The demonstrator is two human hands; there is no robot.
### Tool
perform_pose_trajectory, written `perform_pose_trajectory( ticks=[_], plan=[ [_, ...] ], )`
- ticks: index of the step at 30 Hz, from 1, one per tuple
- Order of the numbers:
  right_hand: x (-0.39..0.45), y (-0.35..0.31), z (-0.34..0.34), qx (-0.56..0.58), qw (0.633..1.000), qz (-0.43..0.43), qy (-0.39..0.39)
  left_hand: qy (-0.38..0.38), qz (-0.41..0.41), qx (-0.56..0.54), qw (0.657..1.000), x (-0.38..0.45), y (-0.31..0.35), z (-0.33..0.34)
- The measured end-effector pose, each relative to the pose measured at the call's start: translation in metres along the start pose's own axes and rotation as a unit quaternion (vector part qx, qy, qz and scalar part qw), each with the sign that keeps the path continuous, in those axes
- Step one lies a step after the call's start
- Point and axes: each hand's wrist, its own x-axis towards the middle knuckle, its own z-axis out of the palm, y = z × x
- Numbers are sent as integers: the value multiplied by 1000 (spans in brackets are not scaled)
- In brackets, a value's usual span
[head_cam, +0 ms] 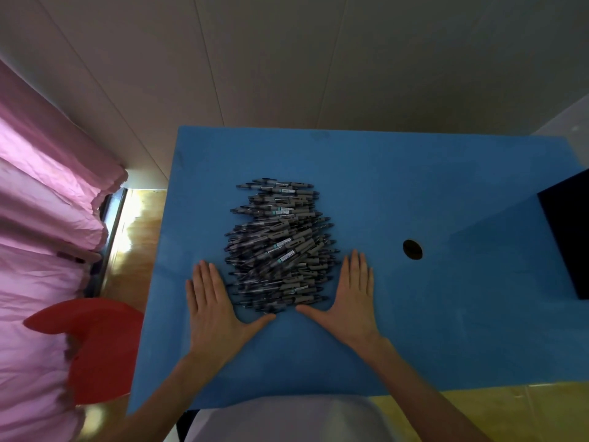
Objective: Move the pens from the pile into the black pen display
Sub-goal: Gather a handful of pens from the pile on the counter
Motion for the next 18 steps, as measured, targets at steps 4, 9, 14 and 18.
perform_pose_trajectory(
  ticks=[4,9,14,18],
  plan=[
    [0,1,1,-34,999,-8,-3,-17,-10,36,999,-1,4,0],
    [-1,0,2,-49,999,-16,8,-27,12,67,997,4,11,-2],
    [-7,-8,7,-31,999,-19,15,-29,31,57,998,14,19,-4],
    [-7,-12,10,-11,1000,0,17,-22,22,16,999,14,16,-5]
  ],
)
